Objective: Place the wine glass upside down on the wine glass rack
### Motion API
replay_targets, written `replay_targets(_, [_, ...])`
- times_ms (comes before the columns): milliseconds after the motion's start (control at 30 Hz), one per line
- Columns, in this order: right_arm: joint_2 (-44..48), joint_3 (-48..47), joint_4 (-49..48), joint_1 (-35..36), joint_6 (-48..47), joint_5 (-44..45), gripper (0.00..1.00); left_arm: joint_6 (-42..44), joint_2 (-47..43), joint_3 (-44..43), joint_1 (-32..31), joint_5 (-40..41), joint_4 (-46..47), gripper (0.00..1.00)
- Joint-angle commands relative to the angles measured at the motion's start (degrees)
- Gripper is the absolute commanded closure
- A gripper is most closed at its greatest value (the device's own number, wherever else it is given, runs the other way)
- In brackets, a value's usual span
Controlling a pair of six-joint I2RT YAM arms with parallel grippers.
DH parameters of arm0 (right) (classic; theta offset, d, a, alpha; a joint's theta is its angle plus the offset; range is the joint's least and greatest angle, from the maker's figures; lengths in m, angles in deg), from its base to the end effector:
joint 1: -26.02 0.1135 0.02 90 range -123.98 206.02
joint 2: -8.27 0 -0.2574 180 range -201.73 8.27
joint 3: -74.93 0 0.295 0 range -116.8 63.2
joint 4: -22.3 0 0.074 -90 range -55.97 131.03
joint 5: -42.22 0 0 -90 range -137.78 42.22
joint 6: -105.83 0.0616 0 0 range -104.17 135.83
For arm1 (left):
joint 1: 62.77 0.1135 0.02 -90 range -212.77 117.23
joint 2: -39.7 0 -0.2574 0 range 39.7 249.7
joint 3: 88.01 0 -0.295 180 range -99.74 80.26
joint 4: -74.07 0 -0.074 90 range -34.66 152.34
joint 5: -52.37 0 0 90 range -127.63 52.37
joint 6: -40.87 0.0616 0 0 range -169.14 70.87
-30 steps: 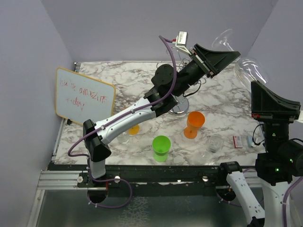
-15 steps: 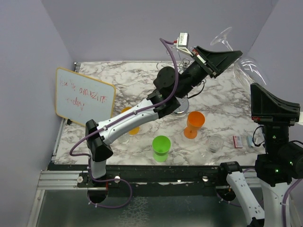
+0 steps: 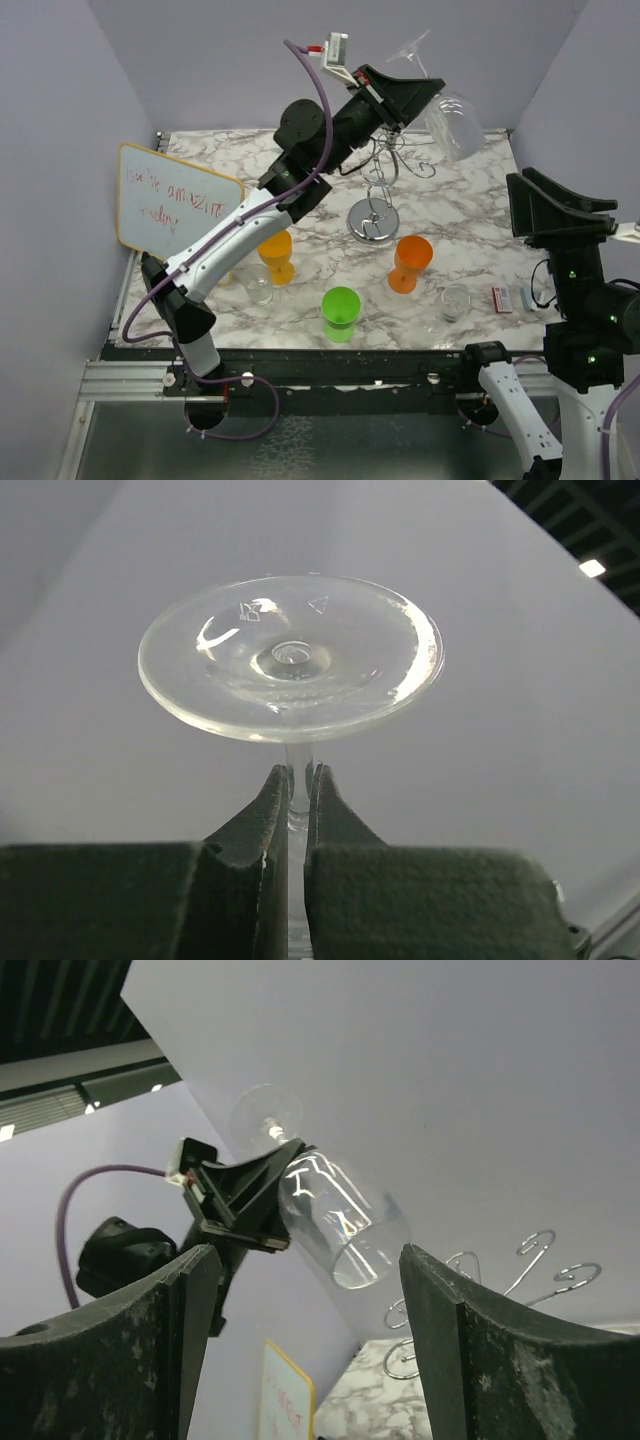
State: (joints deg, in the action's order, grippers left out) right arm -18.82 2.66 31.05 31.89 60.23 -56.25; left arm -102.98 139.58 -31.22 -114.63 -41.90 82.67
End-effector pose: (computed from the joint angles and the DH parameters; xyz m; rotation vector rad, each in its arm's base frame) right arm 0.1058 0.0200 0.5201 0.1851 0.9596 0.8784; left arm 0.2743 -0.3567 0.5555 0.0581 1.1674 -1.7009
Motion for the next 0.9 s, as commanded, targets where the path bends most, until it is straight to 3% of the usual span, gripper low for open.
replay_targets(0, [-3.9, -3.5, 5.7, -0.2, -3.3, -2.2, 0.23, 14.4, -8.3, -2.3, 2.6, -5.4, -12.1, 1.00])
replay_targets(167, [-11.7, -9.9, 11.2, -0.2, -6.5, -10.0, 0.23, 26.9, -11.9, -7.7, 5.9, -5.2, -30.9, 1.00])
replay_targets(333, [-18.6, -13.7, 15.9, -0.2, -8.6, -18.0, 0.23, 36.4, -15.6, -6.1, 11.1, -4.1, -39.9, 1.00])
replay_targets(533, [-21.7, -15.1, 20.6, -0.2, -11.2, -20.0, 0.23, 41.1, -16.3, -4.3, 17.4, 9.2, -50.6, 1.00])
replay_targets(700, [-22.5, -14.6, 23.4, -0.2, -12.6, -19.7, 0.23, 43.1, -18.5, 5.6, 22.9, 8.7, -49.3, 1.00])
replay_targets(867, [-22.3, -12.4, 23.1, -0.2, -12.2, -19.0, 0.23, 45.5, -22.8, 19.3, 26.2, 4.4, -41.6, 1.00])
